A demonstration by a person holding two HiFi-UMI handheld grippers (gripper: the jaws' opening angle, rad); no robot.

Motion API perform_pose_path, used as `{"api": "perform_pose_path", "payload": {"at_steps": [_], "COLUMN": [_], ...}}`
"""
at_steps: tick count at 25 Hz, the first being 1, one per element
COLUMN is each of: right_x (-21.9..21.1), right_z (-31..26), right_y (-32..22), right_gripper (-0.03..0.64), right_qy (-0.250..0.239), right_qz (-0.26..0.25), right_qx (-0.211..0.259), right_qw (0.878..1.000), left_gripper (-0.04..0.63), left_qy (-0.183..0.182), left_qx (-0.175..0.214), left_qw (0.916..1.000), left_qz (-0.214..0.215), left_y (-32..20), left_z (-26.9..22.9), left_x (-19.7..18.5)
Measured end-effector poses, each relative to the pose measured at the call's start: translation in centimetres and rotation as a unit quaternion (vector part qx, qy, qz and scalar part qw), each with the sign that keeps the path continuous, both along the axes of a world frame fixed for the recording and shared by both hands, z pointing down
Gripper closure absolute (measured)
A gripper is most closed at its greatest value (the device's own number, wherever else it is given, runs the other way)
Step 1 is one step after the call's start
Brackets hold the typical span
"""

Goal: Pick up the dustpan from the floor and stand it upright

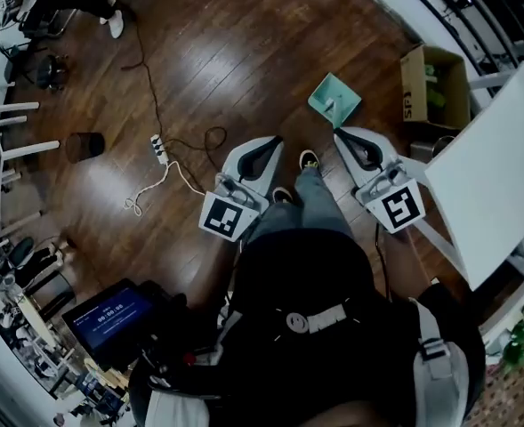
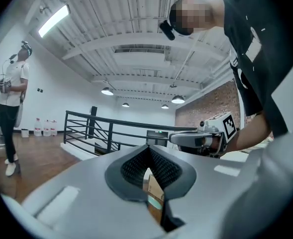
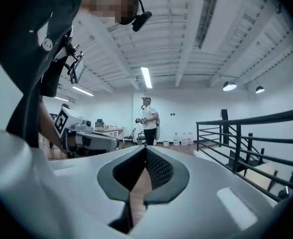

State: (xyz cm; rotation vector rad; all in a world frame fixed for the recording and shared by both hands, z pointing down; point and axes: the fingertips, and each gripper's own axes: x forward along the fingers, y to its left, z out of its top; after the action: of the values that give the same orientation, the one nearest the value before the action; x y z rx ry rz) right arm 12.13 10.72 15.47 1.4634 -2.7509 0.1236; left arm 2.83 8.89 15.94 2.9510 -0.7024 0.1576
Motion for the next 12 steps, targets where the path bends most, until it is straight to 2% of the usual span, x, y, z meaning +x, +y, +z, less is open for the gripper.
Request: {"api": "perform_pose_path", "payload": {"at_steps": [3,6,9,12], "right_x": [-2.1,-6.6,-9.3,-11.3], "right_z": [-3.6,-5.7,-7.0,-6.1], "right_y": [1.5,3.9,8.0,10.5], "right_gripper": [0.614,0.614,0.614,0.614], "right_qy": [0.018,0.018,0.012,0.02], "right_qz": [-0.022,-0.024,-0.023,-0.028], "right_qx": [0.022,0.035,0.03,0.024], "right_qw": [0.999,0.999,0.999,0.999], "left_gripper": [0.577,0.577,0.577,0.577], "left_qy": [0.015,0.027,0.036,0.033], "left_qx": [0.0,0.016,0.044,0.055], "left_qw": [0.9997,0.9988,0.997,0.9957], "left_qz": [-0.022,-0.039,-0.053,-0.066], "left_y": [2.1,4.9,8.7,11.1], "left_z": [-3.2,-5.3,-7.5,-7.4], "left_x": [-0.5,-4.1,-6.9,-9.1]}}
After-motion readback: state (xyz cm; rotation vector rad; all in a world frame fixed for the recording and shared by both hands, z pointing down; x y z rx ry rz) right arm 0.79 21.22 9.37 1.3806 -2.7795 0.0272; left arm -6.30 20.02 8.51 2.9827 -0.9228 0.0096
